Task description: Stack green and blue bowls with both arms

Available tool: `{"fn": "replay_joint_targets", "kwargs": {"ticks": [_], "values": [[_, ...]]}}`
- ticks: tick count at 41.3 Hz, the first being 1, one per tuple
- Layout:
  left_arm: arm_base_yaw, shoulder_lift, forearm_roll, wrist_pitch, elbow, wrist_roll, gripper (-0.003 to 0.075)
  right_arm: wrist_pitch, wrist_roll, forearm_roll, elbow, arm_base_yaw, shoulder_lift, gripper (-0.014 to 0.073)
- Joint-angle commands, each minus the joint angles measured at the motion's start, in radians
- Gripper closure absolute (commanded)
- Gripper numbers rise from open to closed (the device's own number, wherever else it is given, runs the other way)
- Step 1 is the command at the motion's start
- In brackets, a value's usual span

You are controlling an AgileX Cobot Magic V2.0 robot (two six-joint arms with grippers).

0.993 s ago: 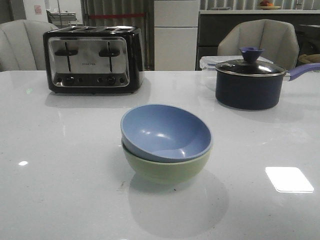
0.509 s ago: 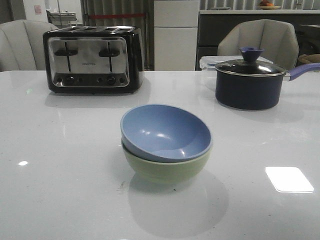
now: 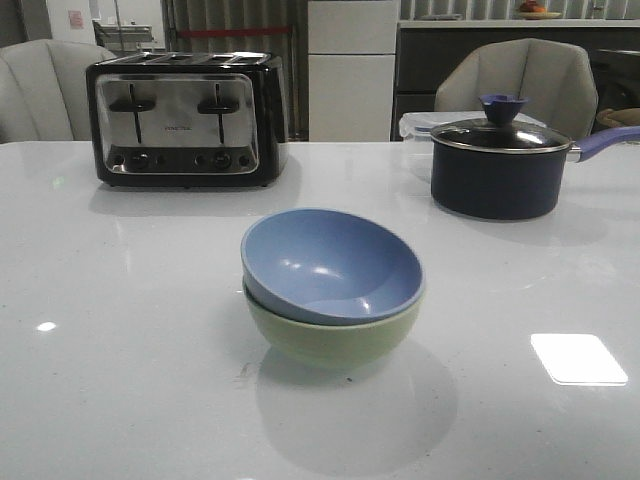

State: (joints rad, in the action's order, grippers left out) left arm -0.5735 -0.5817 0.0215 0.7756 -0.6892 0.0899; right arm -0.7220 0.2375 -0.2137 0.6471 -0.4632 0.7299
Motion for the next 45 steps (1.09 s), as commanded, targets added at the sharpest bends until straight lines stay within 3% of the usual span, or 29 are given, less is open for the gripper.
{"fn": "replay_joint_targets", "kwargs": {"ticks": [1,15,22,31,45], "values": [[0.022,0.038,-0.034,-0.121,0.002,-0.003,0.0624,0.059,0.011,-0.002,0.025,-0.002,-0.006,0.0566],[0.365,0.395,-0.022,-0.663,0.449,0.0,0.0624,0.059,0.011,-0.002,0.025,-0.002,-0.006,0.0566],[0.461,0.547,0.039,-0.731,0.597,0.0,0.0624,0.059,0.011,-0.002,0.025,-0.002,-0.006,0.0566],[0.488,0.609,0.043,-0.821,0.692,0.0,0.0624,0.059,0.011,-0.002,0.025,-0.002,-0.006,0.0566],[0.491,0.609,0.043,-0.818,0.696,0.0,0.0624,0.058,0.011,-0.002,0.025,-0.002,-0.006,0.0566]]}}
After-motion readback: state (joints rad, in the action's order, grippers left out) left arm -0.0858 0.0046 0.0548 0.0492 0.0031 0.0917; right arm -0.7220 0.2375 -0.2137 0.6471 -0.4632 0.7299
